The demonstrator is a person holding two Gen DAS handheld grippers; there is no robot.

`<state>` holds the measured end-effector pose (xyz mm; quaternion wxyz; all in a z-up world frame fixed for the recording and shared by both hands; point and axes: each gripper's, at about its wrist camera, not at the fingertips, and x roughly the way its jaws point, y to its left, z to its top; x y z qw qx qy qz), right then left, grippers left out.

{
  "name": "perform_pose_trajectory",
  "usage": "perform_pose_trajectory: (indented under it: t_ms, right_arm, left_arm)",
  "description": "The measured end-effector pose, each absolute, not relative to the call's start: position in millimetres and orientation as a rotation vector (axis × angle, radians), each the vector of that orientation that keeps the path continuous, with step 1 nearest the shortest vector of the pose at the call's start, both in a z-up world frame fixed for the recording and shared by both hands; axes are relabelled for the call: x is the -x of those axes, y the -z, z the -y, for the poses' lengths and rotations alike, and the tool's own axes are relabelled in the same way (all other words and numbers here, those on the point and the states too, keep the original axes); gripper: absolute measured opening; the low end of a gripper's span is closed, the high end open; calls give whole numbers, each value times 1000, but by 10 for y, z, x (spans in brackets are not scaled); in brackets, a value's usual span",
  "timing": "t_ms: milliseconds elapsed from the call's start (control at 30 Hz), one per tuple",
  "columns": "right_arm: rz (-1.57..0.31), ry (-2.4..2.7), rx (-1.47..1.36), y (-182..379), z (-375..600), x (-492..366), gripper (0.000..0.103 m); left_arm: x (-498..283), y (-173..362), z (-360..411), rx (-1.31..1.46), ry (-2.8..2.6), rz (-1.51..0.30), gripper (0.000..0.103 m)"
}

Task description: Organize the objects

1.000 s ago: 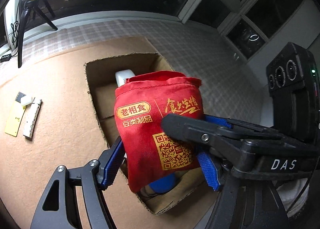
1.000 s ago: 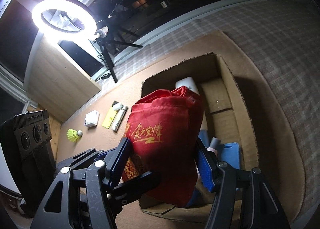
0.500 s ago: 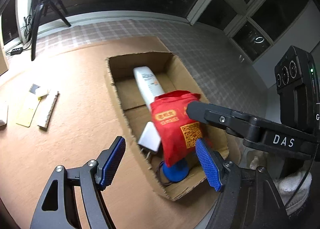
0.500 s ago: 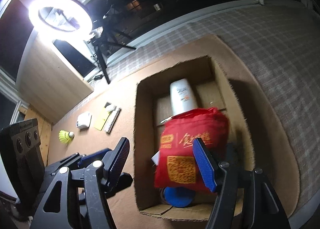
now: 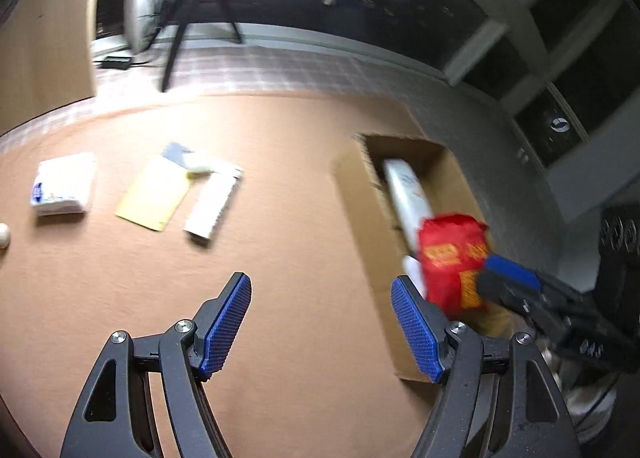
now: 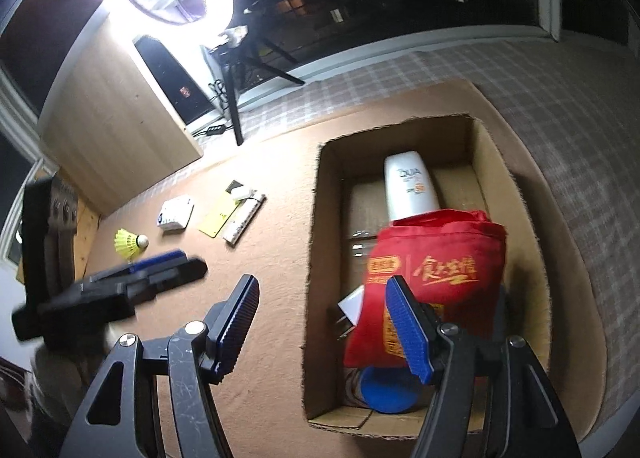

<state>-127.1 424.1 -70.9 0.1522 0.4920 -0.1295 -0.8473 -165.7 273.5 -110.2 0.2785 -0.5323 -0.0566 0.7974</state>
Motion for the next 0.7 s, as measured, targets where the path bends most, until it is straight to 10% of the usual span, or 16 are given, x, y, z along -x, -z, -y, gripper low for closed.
perform_pose_trajectory:
  t_ms: [700]
  right_arm:
    - [422, 2313, -1476, 864, -4079, 1130, 62]
  left_arm:
    - [3043, 1495, -2541, 1596, -2282, 129, 70]
